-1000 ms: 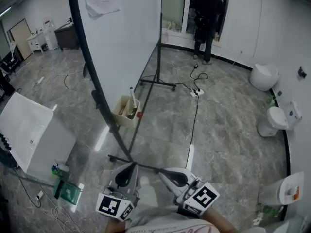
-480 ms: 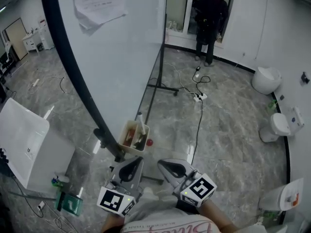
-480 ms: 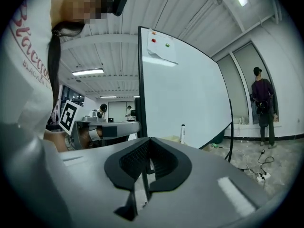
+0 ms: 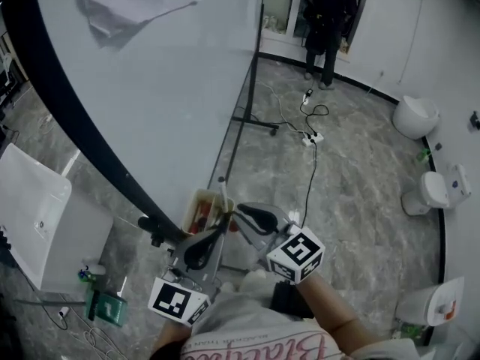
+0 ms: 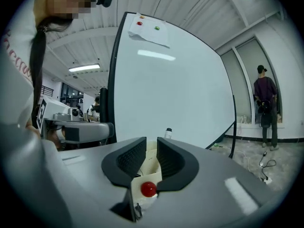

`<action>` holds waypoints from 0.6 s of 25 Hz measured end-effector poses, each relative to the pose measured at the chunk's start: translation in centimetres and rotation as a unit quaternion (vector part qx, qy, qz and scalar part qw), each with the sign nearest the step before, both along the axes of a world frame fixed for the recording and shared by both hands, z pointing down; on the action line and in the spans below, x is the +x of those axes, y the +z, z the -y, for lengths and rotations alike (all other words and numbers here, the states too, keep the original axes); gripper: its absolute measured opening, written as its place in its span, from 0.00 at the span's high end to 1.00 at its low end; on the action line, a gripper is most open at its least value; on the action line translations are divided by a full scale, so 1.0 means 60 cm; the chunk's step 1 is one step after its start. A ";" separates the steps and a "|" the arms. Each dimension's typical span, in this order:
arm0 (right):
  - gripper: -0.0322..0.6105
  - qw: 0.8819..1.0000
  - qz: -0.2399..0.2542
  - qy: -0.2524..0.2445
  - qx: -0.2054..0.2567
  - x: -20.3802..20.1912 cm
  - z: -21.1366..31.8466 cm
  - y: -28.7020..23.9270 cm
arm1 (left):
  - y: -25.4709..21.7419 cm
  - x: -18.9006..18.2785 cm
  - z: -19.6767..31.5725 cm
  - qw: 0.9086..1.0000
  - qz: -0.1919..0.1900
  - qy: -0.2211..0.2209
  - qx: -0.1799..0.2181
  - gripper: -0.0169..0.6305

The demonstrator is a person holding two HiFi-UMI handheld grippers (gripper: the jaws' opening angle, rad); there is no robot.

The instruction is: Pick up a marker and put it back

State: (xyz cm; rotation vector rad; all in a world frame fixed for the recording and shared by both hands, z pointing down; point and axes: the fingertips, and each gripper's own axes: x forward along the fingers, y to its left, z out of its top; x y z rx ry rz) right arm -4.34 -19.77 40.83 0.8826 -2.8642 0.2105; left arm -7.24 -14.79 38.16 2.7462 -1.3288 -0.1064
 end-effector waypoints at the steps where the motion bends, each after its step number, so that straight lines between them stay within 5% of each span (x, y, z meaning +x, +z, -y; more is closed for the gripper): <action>1: 0.85 1.000 -0.002 -0.006 -0.008 -0.002 0.014 0.005 | -0.001 0.003 0.004 1.000 0.000 -0.002 0.001 0.97; 8: 0.74 0.997 -0.014 -0.056 -0.058 -0.040 0.089 0.027 | -0.010 0.002 0.036 0.999 -0.001 -0.033 0.000 0.97; 15: 0.84 0.990 -0.009 -0.116 -0.075 -0.065 0.106 0.027 | -0.020 0.001 0.058 0.998 -0.002 -0.066 0.005 0.97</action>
